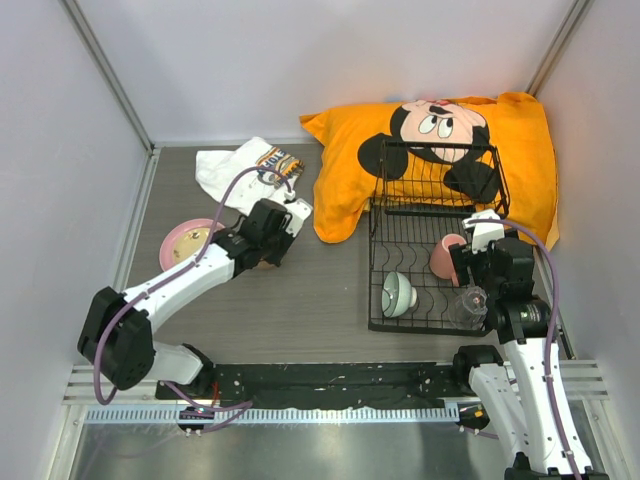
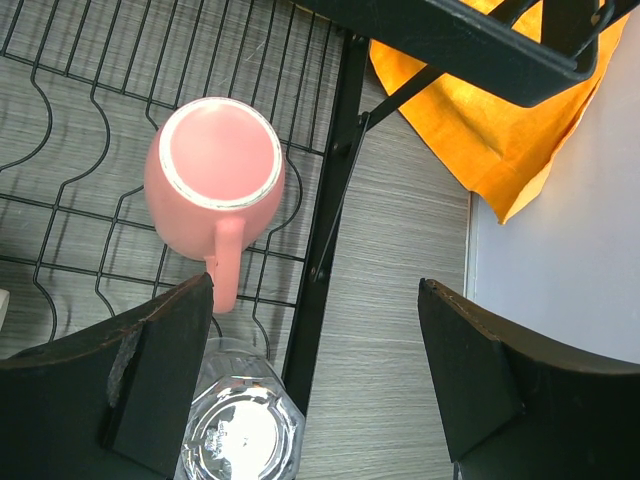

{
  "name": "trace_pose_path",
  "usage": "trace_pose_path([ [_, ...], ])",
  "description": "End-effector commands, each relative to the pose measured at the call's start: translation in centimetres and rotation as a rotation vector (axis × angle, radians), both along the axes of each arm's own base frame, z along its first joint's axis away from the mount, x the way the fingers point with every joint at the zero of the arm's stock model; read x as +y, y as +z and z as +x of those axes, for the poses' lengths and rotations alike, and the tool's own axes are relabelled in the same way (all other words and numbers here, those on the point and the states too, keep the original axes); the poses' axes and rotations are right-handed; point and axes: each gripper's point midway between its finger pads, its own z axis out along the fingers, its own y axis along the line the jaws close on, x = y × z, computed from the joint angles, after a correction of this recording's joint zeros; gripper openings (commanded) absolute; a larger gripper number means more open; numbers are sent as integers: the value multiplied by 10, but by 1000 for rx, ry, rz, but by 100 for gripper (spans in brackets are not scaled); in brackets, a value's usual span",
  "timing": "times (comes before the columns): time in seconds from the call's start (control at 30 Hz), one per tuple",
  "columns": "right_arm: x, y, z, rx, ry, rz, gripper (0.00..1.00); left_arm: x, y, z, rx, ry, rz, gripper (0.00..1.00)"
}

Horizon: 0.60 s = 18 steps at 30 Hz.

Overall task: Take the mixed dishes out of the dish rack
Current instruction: Place the bowl at the center of the board.

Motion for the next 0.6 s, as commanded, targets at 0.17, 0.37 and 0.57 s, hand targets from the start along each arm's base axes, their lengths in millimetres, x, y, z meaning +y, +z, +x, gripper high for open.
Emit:
trace_pose_path([
  [0.17,1,9,5,-43,5,5,87,0,31,51,-260,25,31,0],
  [0.37,0,9,4,-43,5,2,87,5,14,59,-267,23,93,0],
  [0.57,0,9,4,-43,3,2,87,7,7,63,-275,28,121,0],
])
